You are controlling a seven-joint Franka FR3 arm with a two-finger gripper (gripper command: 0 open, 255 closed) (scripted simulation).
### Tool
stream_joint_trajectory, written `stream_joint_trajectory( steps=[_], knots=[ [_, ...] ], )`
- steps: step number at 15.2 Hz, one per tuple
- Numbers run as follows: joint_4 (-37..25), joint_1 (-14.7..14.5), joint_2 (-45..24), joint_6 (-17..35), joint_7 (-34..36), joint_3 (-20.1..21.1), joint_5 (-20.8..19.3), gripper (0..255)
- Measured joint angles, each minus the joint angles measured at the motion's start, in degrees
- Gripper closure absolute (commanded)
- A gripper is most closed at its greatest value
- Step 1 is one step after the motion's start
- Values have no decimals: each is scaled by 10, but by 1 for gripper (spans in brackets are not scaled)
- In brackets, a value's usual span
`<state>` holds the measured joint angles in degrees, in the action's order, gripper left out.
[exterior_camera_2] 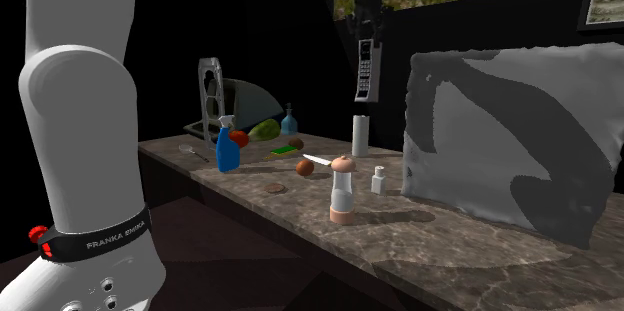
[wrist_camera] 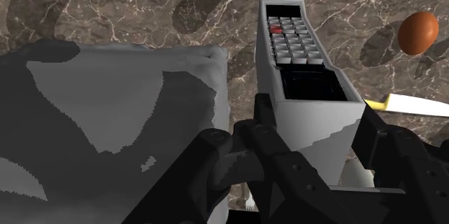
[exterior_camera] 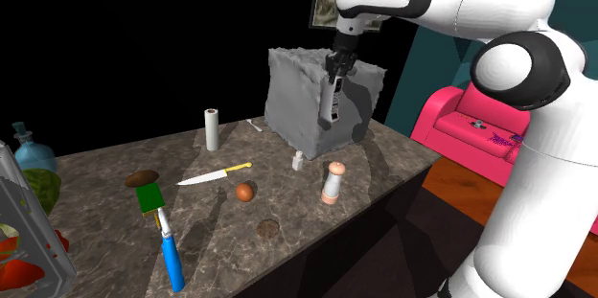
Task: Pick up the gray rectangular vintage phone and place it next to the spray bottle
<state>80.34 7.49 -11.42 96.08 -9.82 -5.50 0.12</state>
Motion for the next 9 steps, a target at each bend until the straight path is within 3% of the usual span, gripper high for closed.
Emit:
stream_joint_trajectory(
  steps=[5, 9],
  knots=[
    [-51, 0, -12, -39, 0, 0, 1, 255],
    [-4, -23, 30, -34, 35, 14, -7, 255]
  ],
)
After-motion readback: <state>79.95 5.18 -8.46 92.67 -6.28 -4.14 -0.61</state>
